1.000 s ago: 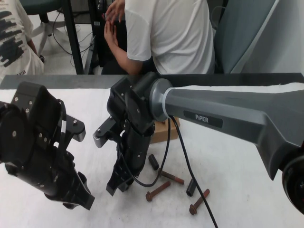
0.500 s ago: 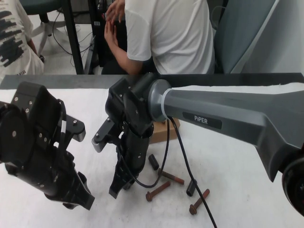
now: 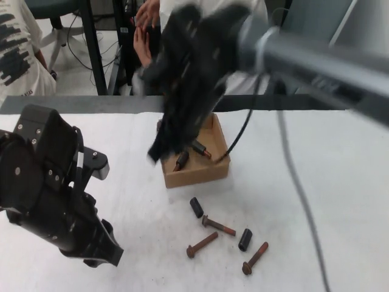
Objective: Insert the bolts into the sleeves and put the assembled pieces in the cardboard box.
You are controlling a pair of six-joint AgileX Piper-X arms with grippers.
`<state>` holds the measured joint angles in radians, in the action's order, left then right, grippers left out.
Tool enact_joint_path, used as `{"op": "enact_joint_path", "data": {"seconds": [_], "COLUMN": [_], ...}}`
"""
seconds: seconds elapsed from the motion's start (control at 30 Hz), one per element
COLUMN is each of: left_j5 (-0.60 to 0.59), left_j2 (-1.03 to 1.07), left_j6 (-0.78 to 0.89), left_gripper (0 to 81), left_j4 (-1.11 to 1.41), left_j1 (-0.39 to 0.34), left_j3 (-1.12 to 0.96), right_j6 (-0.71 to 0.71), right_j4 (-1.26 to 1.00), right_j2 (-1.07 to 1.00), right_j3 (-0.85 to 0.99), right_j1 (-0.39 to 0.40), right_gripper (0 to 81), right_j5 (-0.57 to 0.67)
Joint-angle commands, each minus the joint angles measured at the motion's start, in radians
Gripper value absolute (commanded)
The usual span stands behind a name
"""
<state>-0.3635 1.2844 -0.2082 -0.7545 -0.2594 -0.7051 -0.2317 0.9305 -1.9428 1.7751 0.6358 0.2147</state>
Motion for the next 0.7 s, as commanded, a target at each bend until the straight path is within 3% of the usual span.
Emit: {"op": "enact_joint_path", "data": {"seconds": [0.0,0.2,0.37,0.5,0.67], "left_j5": [-0.060,-0.196,-0.208,-0.211,-0.207], "left_j2": [0.001,0.001,0.023,0.083,0.181], "left_j6": [0.023,0.139,0.198,0.202,0.202], "left_gripper": [39.7,39.7,39.7,39.7,41.2], "left_j4": [0.025,0.198,0.328,0.357,0.382], "left_j1": [0.001,-0.002,-0.003,-0.044,-0.131], "left_j3": [0.000,0.000,0.000,0.000,-0.006], "right_j6": [0.005,0.023,-0.012,-0.016,-0.054], "right_j4": [0.016,-0.015,-0.021,-0.021,0.051], "right_j2": [0.040,0.139,0.225,0.271,0.294], "right_j3": [0.003,0.003,0.003,0.003,0.003], "right_j1": [-0.031,-0.120,-0.178,-0.220,-0.253], "right_gripper": [0.8,0.8,0.8,0.8,0.8], "right_j5": [0.074,0.285,0.394,0.491,0.496]}}
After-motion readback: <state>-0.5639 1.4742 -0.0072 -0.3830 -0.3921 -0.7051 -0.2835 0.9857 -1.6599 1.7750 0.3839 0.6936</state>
